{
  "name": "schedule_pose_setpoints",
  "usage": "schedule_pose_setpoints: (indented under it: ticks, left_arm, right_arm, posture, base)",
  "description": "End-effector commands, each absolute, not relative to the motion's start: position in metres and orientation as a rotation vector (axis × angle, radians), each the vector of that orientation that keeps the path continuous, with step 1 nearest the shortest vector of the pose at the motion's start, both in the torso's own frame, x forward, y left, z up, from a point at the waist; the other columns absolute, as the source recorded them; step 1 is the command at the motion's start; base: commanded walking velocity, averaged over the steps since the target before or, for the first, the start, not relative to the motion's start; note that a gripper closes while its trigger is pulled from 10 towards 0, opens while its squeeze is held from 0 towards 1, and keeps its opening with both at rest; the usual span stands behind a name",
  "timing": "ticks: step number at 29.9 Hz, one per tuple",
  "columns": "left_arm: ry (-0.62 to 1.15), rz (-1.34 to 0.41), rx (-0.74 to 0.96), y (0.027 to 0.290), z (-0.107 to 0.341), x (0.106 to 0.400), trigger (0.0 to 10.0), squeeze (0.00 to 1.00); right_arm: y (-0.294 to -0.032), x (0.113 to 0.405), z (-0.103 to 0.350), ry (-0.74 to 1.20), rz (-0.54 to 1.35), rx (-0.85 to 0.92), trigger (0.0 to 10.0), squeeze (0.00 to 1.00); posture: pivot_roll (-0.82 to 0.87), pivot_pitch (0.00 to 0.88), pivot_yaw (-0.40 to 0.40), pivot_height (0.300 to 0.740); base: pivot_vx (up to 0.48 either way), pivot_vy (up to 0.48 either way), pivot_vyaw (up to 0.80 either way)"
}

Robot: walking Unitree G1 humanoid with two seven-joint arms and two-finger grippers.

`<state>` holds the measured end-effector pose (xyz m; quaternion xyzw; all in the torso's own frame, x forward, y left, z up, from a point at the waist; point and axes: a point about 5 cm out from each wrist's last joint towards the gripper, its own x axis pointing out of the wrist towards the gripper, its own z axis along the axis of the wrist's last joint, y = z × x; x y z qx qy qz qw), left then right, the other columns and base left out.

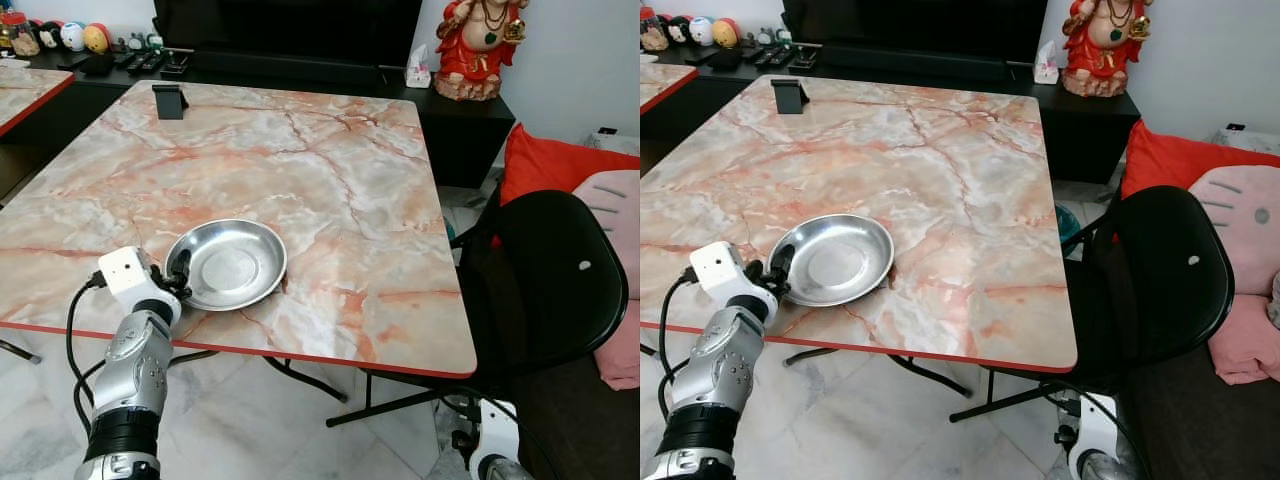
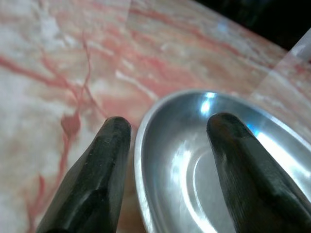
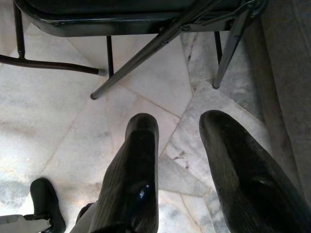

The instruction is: Setting the table

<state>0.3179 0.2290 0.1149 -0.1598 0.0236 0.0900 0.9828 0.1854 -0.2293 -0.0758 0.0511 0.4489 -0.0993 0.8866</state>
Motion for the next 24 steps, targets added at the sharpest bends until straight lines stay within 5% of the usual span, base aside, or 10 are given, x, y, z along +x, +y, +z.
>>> schedule_pose_setpoints:
  ticks: [1,11,15,24]
  left_arm:
    - [0.022,0.161,-0.296,0.23,0.123,0.316,10.0,0.0]
    - [-0.22,0.074,-0.042,0.224,0.166,0.307,10.0,0.0]
    - [-0.264,-0.095,0.143,0.194,0.173,0.307,10.0,0.0]
    - [-0.251,-0.281,0.159,0.147,0.157,0.306,10.0,0.0]
  right_arm:
    - [-0.232,0.188,-0.074,0.923,-0.208,0.1,10.0,0.0]
    - [-0.232,0.189,-0.073,0.923,-0.205,0.093,10.0,0.0]
    - [-0.234,0.188,-0.073,0.918,-0.23,0.071,10.0,0.0]
    - [-0.23,0.186,-0.075,0.919,-0.24,0.089,10.0,0.0]
  posture:
    - [0.08,0.0,-0.074,0.74]
    - [0.08,0.0,-0.08,0.74]
    - [0.08,0.0,-0.082,0.74]
    - [0.06,0.0,-0.052,0.74]
  base:
    - [0.0,0.0,0.0]
    - [0.0,0.0,0.0]
    - [0.0,0.0,0.0]
    - [0.0,0.0,0.0]
